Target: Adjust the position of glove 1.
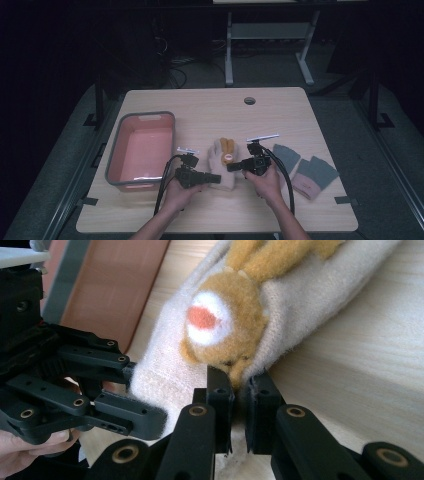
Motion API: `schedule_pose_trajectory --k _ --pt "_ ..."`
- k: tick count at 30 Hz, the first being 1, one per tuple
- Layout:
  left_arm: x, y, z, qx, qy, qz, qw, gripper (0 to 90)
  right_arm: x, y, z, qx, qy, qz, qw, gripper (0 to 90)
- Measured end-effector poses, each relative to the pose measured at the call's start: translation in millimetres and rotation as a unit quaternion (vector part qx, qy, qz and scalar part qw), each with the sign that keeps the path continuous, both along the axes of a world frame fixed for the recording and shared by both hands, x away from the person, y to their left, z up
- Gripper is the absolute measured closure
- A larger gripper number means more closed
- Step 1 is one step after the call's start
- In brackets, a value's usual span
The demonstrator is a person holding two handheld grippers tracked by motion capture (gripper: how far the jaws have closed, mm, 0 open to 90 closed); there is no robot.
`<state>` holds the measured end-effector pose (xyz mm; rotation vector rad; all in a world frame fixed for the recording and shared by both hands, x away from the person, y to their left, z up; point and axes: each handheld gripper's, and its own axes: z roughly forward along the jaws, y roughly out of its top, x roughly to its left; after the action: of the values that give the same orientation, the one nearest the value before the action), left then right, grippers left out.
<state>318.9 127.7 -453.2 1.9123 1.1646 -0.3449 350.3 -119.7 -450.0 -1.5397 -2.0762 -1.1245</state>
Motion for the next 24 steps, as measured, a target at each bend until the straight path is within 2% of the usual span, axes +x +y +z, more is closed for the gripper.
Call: schedule_pose_trajectory --k 5,9,18,24 --pt "0.8 2.7 7.2 0.0 -0.007 -0.003 1.0 67.9 -0.5 -0.2 6.4 0.009 -0.005 0.001 0.9999 83.2" --pt "1.2 5.1 11.0 -0.011 -0.007 0.0 0.9999 67.9 -0.5 0.3 13.3 0.011 -0.01 0.001 0.9999 83.2" --pt "3.3 10.5 24.5 -0.018 -0.017 -0.002 0.9997 67.9 0.6 1.7 25.8 0.023 -0.02 0.004 0.9995 83.3" --pt "5.5 14.9 31.3 -0.023 -0.024 -0.004 0.9994 67.9 2.0 3.9 33.9 0.021 -0.029 0.005 0.9994 83.3"
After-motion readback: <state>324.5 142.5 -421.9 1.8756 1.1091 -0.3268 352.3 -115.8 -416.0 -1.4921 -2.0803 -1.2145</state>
